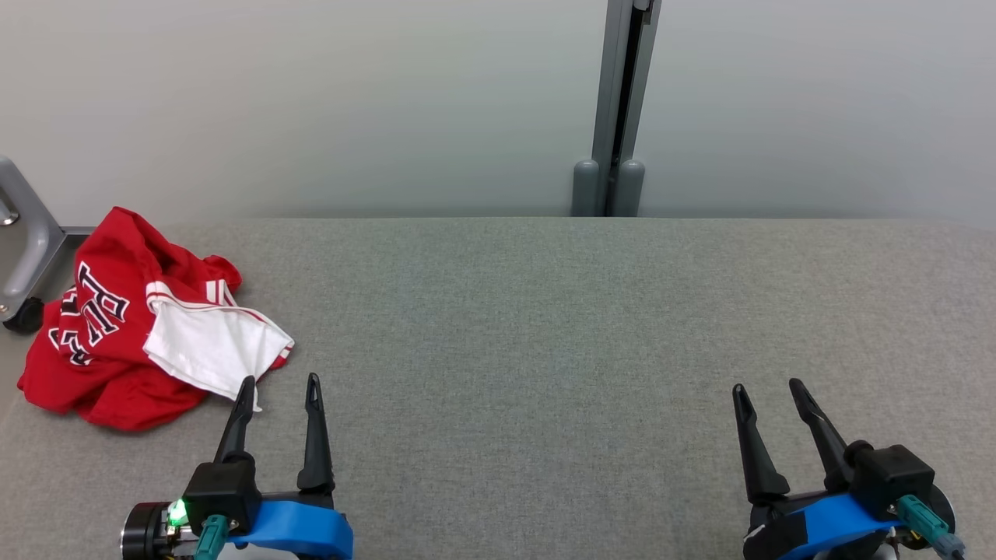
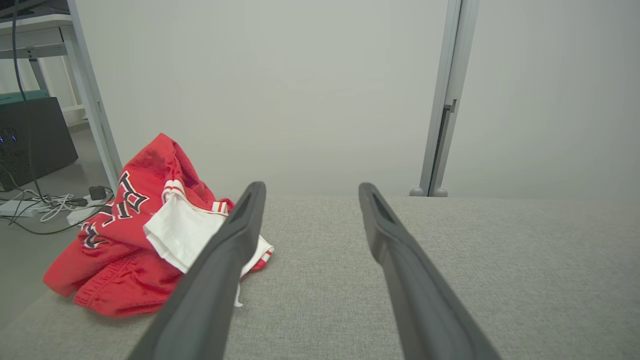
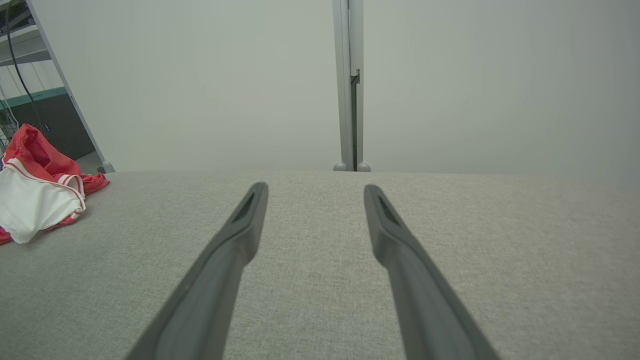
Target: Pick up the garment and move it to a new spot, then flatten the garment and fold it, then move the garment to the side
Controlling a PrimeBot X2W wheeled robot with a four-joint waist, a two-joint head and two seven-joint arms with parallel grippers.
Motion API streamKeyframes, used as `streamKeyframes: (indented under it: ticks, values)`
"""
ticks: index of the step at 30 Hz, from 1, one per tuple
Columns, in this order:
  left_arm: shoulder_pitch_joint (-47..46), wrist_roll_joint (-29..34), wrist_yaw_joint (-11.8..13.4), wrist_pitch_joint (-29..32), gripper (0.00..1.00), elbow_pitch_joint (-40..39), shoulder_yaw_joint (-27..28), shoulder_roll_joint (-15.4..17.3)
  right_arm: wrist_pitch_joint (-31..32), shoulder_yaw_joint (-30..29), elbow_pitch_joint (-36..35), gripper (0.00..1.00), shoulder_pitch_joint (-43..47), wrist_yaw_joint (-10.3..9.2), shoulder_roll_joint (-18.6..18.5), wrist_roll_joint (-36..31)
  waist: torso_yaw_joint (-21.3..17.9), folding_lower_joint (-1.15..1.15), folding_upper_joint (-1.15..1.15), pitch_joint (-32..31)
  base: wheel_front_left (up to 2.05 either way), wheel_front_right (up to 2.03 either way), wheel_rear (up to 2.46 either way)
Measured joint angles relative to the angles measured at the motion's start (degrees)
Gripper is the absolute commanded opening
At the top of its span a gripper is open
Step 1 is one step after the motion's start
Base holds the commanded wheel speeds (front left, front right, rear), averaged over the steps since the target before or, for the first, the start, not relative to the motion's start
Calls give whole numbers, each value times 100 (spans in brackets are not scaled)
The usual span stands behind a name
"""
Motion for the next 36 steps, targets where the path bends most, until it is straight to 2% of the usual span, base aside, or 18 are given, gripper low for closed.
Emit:
streamKeyframes:
  ticks: [13,19,25,36]
  values:
    - [-1,-27,38,0,100,12,-13,36,5,8,1,100,0,1,-1,18,57,0,0,37,0,0,0]
    - [-71,-42,78,0,100,14,1,76,8,56,-19,100,-14,1,-3,-12,200,0,0,59,0,0,0]
    - [-114,-51,121,-1,100,44,7,103,11,73,-2,100,-69,1,-3,-24,517,0,0,63,0,0,0]
    - [-162,-144,180,-5,100,35,88,200,8,93,19,100,-71,1,-2,-64,1335,1,0,134,0,0,0]
